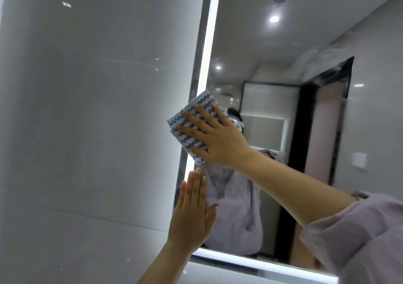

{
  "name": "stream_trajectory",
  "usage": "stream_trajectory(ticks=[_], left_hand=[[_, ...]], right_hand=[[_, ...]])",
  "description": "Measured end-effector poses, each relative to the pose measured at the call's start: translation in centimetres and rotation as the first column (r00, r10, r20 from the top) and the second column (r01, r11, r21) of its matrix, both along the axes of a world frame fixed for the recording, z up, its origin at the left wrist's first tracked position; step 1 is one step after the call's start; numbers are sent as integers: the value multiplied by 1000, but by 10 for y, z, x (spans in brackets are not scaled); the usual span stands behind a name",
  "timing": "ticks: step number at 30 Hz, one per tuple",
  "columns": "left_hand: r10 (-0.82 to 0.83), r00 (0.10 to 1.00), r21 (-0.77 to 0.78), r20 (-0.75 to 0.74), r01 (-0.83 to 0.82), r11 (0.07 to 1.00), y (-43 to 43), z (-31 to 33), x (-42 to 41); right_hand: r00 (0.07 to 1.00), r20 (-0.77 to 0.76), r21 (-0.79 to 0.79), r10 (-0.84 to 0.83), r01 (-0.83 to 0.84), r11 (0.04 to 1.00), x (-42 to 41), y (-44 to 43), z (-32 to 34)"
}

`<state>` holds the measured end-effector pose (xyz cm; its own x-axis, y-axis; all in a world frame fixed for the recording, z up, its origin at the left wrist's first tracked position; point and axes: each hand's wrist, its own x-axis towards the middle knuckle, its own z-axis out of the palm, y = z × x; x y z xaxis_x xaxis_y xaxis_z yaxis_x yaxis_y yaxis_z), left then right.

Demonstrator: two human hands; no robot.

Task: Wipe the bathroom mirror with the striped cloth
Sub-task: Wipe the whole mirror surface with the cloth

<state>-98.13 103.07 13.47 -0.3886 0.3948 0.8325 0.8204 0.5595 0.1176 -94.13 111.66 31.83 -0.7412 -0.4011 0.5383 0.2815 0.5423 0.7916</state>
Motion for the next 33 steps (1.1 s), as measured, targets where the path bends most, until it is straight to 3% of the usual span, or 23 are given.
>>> stream_trajectory(ticks=[7,13,17,29,33], left_hand=[[1,999,13,-42,-1,1000,2,-3,-3],[-25,999,33,-35,26,999,2,-3,-2],[-3,999,43,-48,6,999,4,-4,-3],[32,994,-3,-104,-32,999,9,-9,-9],[32,992,-18,-126,-35,999,8,-9,-10]], right_hand=[[995,-94,-65,-42,36,997,40,34,30],[974,-225,-158,-8,-28,987,51,44,34],[958,-287,-232,-27,-42,972,44,38,13],[965,-263,-280,-11,-65,958,41,41,-114],[973,-229,-251,-36,-23,968,43,42,-118]])
